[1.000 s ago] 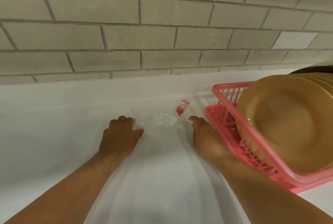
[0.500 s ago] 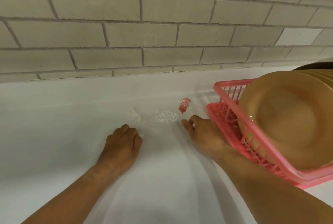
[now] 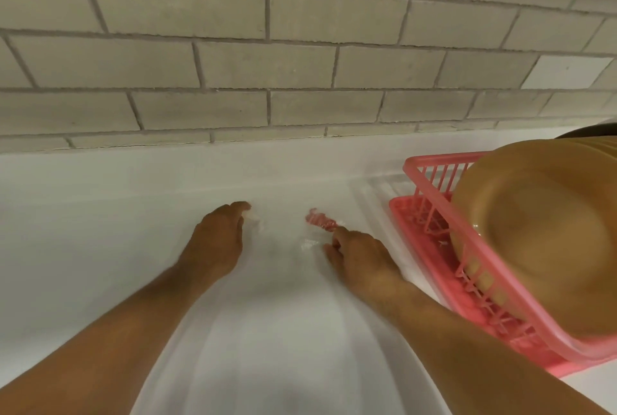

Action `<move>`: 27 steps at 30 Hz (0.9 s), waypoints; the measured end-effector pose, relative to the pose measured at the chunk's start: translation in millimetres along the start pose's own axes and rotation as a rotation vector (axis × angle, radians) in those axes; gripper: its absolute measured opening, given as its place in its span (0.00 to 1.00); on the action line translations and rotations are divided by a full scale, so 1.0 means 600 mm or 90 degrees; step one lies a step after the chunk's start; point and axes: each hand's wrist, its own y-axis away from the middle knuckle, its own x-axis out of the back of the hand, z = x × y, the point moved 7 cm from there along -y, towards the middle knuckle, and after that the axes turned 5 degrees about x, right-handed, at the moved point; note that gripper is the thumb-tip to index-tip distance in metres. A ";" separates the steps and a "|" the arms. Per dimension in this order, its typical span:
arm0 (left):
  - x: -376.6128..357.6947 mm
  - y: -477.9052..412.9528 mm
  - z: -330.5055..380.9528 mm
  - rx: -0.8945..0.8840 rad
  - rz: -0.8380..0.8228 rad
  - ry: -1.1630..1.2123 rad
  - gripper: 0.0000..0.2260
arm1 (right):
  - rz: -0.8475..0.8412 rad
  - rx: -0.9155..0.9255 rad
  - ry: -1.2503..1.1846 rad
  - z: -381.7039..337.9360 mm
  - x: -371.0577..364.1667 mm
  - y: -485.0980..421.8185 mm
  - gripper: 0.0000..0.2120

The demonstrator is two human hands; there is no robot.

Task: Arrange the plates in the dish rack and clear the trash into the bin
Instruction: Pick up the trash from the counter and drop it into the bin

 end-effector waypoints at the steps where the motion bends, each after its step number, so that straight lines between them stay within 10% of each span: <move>1: -0.011 -0.008 0.004 0.011 -0.030 -0.019 0.16 | 0.005 0.000 -0.011 0.003 0.003 0.007 0.13; 5: -0.052 -0.026 0.016 0.090 -0.143 -0.135 0.29 | 0.016 -0.012 -0.040 0.012 0.014 0.032 0.20; 20: -0.021 0.063 0.035 -0.023 -0.030 -0.133 0.13 | 0.040 -0.102 -0.178 0.023 0.023 0.122 0.10; 23: -0.022 0.091 0.034 0.006 -0.083 -0.197 0.14 | 0.036 -0.069 -0.176 0.013 0.025 0.151 0.22; 27: 0.012 0.132 0.039 0.069 -0.043 -0.083 0.25 | 0.075 -0.068 -0.178 0.013 0.044 0.193 0.14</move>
